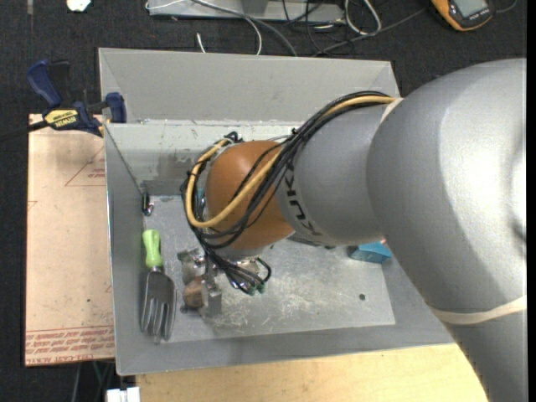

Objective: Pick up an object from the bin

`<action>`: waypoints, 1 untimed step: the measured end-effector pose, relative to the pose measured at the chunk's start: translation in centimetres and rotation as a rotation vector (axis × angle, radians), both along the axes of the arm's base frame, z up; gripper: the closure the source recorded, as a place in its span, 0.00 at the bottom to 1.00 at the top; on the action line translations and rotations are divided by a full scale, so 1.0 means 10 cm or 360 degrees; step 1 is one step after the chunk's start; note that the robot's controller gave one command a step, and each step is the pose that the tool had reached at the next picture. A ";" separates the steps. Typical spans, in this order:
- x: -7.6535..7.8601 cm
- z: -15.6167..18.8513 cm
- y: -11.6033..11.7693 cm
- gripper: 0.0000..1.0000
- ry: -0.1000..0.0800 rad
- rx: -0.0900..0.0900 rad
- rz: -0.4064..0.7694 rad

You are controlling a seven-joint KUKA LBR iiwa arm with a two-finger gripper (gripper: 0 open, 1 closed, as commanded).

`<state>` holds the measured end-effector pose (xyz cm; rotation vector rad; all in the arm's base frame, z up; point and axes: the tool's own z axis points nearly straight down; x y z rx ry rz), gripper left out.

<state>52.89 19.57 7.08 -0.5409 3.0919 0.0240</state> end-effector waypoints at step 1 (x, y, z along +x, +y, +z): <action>-0.01 0.48 0.14 1.00 -0.0005 0.0001 0.0029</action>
Offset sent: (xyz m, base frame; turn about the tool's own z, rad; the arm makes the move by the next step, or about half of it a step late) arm 0.0082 -0.0814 -0.0008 -0.4625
